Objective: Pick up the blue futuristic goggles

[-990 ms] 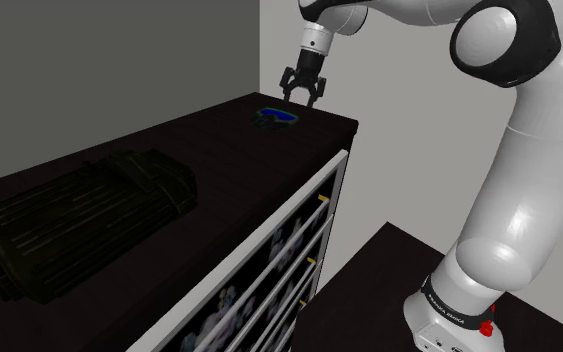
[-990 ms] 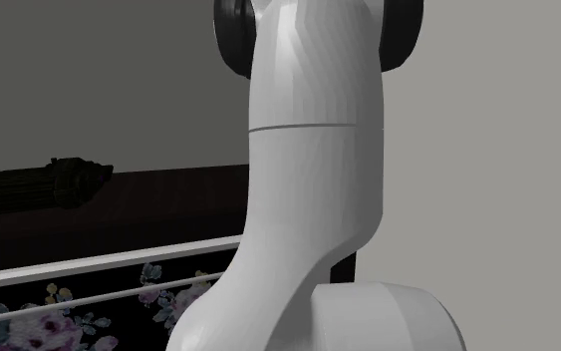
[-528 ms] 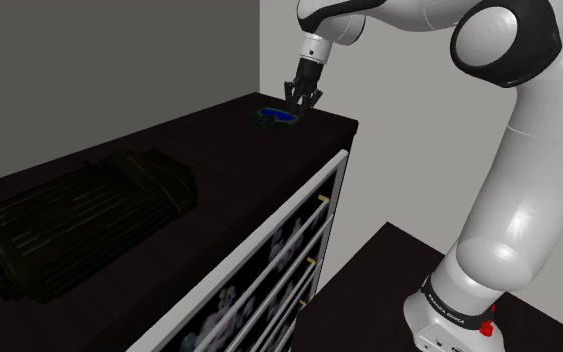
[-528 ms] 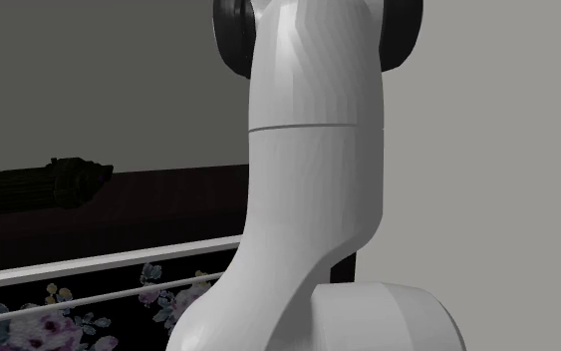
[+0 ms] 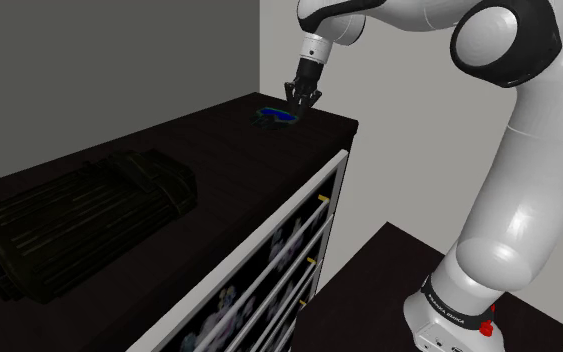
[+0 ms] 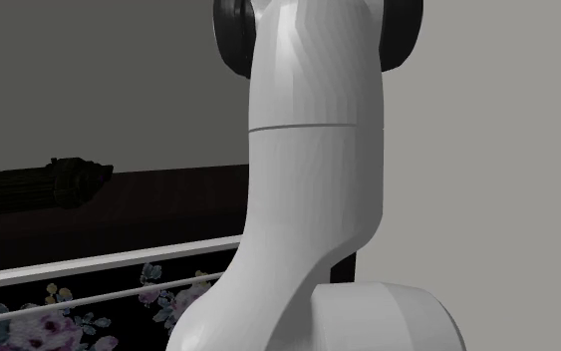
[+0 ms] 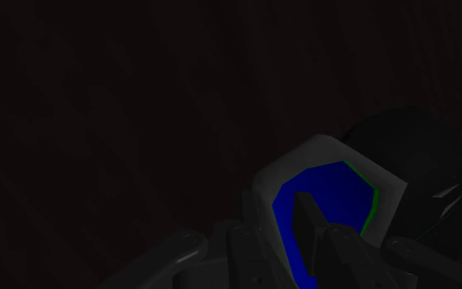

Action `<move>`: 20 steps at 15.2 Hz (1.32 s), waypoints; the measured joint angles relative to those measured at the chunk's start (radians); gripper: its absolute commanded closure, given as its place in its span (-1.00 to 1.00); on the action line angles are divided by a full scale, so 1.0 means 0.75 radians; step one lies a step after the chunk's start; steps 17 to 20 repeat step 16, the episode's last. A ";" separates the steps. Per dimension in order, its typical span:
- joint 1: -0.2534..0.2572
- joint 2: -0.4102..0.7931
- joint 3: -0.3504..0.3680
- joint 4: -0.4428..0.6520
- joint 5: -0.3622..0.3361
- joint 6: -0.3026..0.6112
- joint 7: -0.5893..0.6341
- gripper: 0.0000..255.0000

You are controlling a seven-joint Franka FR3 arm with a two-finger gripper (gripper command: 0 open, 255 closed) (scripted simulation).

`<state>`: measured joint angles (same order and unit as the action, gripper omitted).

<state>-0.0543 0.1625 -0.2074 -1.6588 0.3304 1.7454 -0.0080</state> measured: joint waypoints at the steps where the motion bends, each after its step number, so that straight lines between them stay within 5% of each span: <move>1: -0.001 0.003 0.000 0.013 0.000 -0.010 0.002 1.00; 20: -0.016 0.024 -0.006 0.288 -0.002 -0.258 0.066 1.00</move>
